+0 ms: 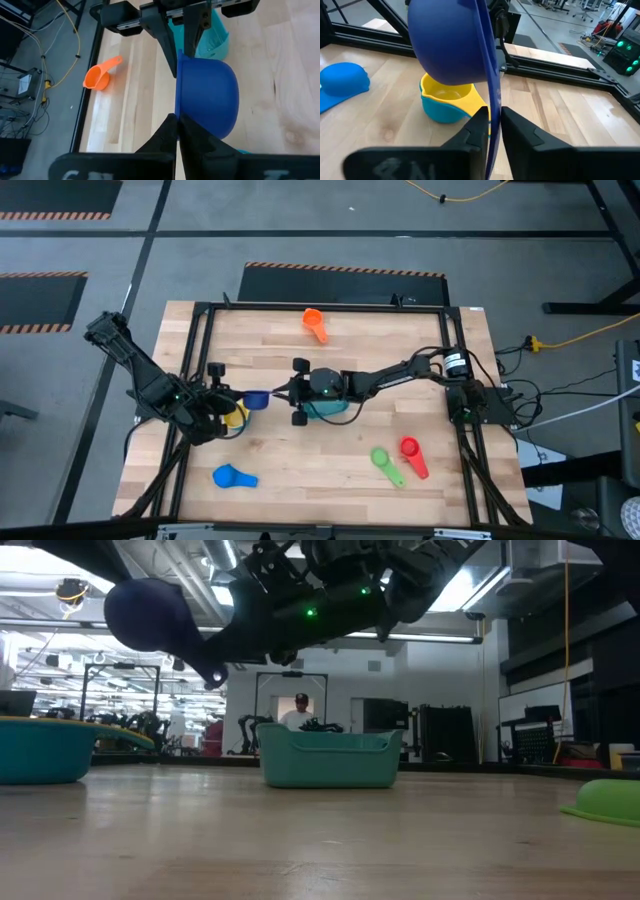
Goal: Nest measuring cups in basket
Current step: Stack the dark blue measuring cup on top of the yellow measuring cup
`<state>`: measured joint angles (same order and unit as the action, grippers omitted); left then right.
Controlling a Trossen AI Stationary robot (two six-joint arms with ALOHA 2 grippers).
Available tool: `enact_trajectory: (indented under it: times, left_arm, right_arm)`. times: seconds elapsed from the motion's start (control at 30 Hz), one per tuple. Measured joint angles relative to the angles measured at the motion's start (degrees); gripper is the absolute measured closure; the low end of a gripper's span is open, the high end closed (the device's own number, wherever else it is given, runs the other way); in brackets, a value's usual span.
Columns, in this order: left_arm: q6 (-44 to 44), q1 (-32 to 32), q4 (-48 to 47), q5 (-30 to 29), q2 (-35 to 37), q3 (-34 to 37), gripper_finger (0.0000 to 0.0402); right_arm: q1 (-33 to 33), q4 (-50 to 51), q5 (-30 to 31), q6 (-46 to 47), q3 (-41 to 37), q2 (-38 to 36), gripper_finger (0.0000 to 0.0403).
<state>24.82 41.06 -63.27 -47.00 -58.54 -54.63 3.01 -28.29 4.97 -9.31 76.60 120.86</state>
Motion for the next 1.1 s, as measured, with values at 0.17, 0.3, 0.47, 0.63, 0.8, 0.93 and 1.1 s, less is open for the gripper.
enact_trajectory:
  times: [0.17,0.3,0.47,0.63,0.8,0.93,1.1]
  left_arm:
    - [0.1,0.0,0.0,0.1,0.0,0.0,0.0378]
    - [2.3,0.0,0.0,0.6,0.0,0.0,0.0355]
    - [5.1,0.0,-1.2,6.6,0.2,-0.6,0.0333]
    - [12.6,-0.1,-4.3,14.7,0.7,-5.0,0.0336]
    - [23.4,0.0,-8.5,25.4,1.4,-7.5,0.0345]
    - [31.9,0.0,-10.4,31.4,1.7,-5.9,0.0353]
    - [39.3,0.0,-11.3,34.2,1.6,-0.6,0.0367]
  right_arm:
    - [0.0,-0.1,0.2,0.0,0.0,0.0,0.0386]
    - [0.0,-0.1,0.2,0.0,0.0,0.0,0.0391]
    - [0.0,-0.1,-0.1,-0.3,0.0,0.0,0.0394]
    - [0.0,-0.2,-0.1,-3.1,0.0,0.0,0.0394]
    - [0.2,-0.4,0.0,-5.9,0.0,0.0,0.0394]
    - [0.6,-0.7,0.0,-9.3,0.0,0.0,0.0394]
    - [1.1,-1.1,0.0,-13.6,0.0,0.0,0.0394]
